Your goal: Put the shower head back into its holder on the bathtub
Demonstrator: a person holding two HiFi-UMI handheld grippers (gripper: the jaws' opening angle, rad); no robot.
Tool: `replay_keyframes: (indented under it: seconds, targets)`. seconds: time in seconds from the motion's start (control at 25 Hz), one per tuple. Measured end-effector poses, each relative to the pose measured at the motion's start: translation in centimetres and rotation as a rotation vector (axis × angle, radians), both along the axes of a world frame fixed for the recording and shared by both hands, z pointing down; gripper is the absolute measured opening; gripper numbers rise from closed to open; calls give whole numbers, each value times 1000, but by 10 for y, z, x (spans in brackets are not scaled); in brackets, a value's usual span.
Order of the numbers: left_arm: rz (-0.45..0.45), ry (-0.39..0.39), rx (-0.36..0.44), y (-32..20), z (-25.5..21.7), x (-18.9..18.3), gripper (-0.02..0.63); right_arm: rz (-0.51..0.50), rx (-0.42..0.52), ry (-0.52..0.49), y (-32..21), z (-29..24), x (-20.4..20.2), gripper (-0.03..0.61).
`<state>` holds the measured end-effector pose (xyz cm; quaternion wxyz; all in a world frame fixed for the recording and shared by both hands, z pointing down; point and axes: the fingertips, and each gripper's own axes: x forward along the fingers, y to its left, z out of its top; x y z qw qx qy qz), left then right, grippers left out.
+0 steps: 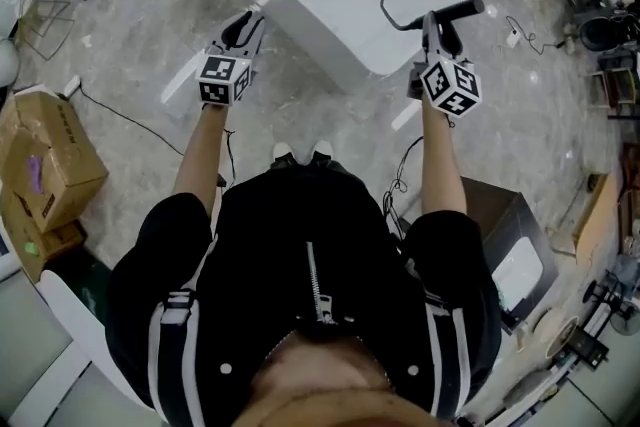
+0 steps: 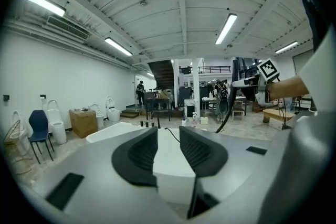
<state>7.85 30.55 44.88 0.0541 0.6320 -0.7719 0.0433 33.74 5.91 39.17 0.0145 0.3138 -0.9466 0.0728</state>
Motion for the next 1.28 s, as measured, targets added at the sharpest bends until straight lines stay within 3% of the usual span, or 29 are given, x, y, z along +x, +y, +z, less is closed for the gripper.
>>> replay_keyframes:
  seconds: [0.2,0.32,0.8,1.28]
  targets:
    - [21,15,-23,9,12,-15,240,25,0,-10,5,-11,-6,130]
    - [35,12,-41,11,21,-24,276,35,5,-21,8,-17,-11,130]
    - [66,33,-60,30,44,-46,278,59,30,-53,29,-42,-27,130]
    - [113,18,-72,0,47,-68,278,59,21,-98,16,-46,-43,130]
